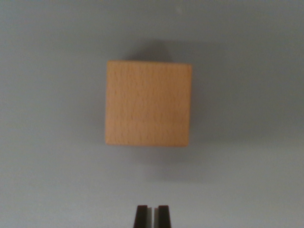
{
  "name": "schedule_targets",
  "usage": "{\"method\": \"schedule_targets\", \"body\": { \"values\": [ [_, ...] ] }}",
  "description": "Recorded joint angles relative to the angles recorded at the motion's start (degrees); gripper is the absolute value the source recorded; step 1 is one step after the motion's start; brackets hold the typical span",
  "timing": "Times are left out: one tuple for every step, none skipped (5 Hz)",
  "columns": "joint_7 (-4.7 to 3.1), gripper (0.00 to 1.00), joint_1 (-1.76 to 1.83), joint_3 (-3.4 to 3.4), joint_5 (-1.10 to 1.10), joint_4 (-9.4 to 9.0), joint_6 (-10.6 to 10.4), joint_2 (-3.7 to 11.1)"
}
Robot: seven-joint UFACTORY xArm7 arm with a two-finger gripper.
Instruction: Push wooden cube
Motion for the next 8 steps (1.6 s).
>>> {"method": "schedule_targets", "body": {
  "values": [
    [0.0,0.0,0.0,0.0,0.0,0.0,0.0,0.0],
    [0.37,0.0,0.07,0.1,-0.13,-1.74,-1.7,-0.04],
    [0.37,0.0,0.07,0.1,-0.13,-1.74,-1.7,-0.04],
    [0.68,0.0,0.12,0.19,-0.24,-3.22,-3.1,-0.08],
    [0.68,0.0,0.12,0.19,-0.24,-3.22,-3.1,-0.08],
    [0.96,0.0,0.17,0.26,-0.34,-4.54,-4.3,-0.11],
    [0.96,0.0,0.17,0.26,-0.34,-4.54,-4.3,-0.11],
    [1.18,0.0,0.21,0.33,-0.42,-5.61,-5.4,-0.13]
  ]
}}
